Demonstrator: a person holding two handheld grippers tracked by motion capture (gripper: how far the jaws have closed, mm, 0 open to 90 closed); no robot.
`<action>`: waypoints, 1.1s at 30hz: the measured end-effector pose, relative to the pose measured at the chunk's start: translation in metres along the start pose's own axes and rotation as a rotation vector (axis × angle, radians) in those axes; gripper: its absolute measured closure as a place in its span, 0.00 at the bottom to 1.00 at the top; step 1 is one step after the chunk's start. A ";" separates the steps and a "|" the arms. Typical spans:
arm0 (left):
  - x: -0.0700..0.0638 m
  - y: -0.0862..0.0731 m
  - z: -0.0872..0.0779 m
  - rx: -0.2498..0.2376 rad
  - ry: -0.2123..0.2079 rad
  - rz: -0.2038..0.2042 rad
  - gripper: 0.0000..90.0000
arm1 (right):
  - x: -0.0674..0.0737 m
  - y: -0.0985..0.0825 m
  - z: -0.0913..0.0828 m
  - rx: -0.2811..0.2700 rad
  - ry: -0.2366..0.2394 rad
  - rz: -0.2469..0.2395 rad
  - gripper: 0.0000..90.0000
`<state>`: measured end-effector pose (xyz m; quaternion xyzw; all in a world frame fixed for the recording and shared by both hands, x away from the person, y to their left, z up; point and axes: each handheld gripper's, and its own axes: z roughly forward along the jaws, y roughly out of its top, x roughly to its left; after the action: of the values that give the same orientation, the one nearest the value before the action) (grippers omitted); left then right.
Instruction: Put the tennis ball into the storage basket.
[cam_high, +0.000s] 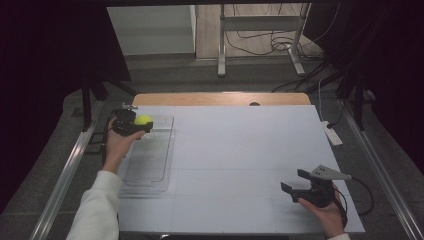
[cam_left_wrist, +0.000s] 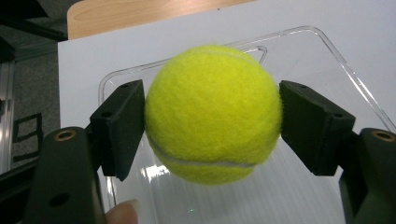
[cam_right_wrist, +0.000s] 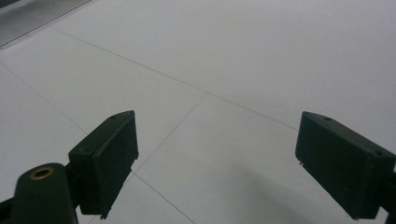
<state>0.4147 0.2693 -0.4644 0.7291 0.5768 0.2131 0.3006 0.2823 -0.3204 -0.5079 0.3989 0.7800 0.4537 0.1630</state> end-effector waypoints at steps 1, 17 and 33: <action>0.000 0.000 0.001 0.004 0.000 0.002 0.30 | 0.000 0.000 0.000 0.000 0.000 -0.001 0.15; 0.002 -0.002 0.009 0.055 0.018 0.004 0.30 | 0.000 0.000 0.001 0.001 0.001 0.001 0.15; 0.001 -0.006 0.020 0.108 0.016 0.020 0.29 | -0.001 -0.001 0.001 0.004 0.000 0.002 0.15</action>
<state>0.4238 0.2671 -0.4826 0.7481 0.5826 0.1907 0.2541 0.2834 -0.3209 -0.5093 0.4000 0.7806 0.4523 0.1617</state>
